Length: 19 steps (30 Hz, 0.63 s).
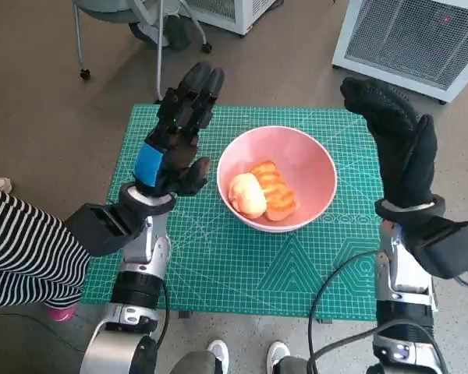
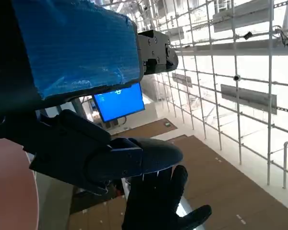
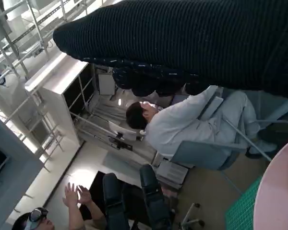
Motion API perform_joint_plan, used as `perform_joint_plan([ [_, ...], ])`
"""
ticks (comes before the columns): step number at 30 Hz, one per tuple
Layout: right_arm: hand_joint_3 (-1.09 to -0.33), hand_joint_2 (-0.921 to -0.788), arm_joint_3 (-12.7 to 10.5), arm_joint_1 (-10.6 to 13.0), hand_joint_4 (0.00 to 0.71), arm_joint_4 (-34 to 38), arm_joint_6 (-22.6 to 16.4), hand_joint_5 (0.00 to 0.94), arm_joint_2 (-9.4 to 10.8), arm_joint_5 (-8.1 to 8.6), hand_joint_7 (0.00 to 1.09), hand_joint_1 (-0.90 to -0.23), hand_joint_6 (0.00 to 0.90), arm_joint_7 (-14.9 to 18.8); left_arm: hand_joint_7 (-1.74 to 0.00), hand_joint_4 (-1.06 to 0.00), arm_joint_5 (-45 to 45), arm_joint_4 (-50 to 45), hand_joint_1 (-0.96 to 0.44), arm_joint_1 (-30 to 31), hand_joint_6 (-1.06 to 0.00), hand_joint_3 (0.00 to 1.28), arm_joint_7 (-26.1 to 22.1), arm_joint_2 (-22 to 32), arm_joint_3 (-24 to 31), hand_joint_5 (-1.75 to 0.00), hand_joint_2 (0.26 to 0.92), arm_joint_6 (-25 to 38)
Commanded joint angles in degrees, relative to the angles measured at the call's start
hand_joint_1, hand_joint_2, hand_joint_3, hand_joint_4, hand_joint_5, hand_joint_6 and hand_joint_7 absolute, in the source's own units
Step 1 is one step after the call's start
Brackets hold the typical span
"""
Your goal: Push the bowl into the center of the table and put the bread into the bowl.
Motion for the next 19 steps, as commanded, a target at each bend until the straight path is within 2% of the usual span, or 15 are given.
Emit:
perform_joint_plan([
  [1,-0.675,-0.921,0.1,0.6,0.167,1.1,0.4,0.001,0.5,0.65,0.35,-0.732,0.100,0.6,-0.34,-0.07,0.0,-0.3,-0.74,0.4,0.00,0.49,-0.4,0.5,0.1,-0.09,0.921,-0.5],
  [19,-0.675,-0.921,0.3,-0.2,0.166,2.3,-0.4,0.000,0.7,1.40,0.35,-0.730,0.100,1.1,-0.34,-0.07,-0.1,-0.1,-0.74,-0.4,0.00,0.48,-0.1,0.9,0.4,-0.09,0.921,-0.4],
])
